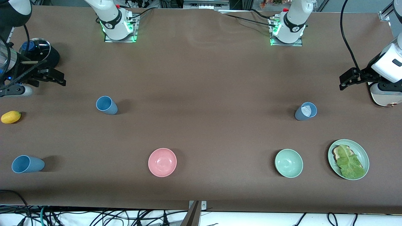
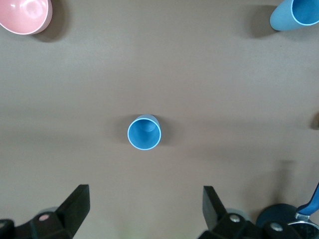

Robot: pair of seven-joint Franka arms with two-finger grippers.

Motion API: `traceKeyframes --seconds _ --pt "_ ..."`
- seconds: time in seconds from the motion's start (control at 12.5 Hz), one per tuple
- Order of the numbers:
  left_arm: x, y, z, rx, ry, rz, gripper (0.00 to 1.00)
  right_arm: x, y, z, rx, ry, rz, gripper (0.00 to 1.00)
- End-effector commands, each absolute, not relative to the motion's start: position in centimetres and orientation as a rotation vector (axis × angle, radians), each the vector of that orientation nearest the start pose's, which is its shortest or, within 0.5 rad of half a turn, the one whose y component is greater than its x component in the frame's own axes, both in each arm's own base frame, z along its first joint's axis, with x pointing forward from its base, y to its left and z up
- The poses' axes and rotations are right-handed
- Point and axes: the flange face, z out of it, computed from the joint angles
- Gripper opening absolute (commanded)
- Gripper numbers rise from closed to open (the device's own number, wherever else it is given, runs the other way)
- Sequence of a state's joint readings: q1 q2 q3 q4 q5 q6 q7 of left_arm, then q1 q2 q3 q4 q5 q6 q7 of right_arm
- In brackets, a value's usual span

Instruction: Stack blue cups with both arms

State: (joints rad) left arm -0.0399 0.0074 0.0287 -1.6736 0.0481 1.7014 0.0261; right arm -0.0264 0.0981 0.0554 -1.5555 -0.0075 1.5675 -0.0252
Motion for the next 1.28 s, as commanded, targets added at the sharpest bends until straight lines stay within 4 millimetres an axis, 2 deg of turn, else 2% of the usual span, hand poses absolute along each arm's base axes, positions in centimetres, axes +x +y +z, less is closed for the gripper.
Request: traceKeyframes --seconds 0.0,0.24,1.2 --pt "56.4 -0.2 58.2 -3.106 0.052 -0.016 1.0 57.7 1.5 58.8 -3.121 -0.082 0.143 1.0" --pt "56.8 0.6 58.1 -3.156 0.021 -0.022 1.0 57.8 1.5 58.6 -3.119 -0.103 0.148 1.0" --pt "57.1 0.1 57.0 -3.142 0.041 0.014 1.0 57.5 1.5 58.3 -3.11 -0.103 0.179 1.0"
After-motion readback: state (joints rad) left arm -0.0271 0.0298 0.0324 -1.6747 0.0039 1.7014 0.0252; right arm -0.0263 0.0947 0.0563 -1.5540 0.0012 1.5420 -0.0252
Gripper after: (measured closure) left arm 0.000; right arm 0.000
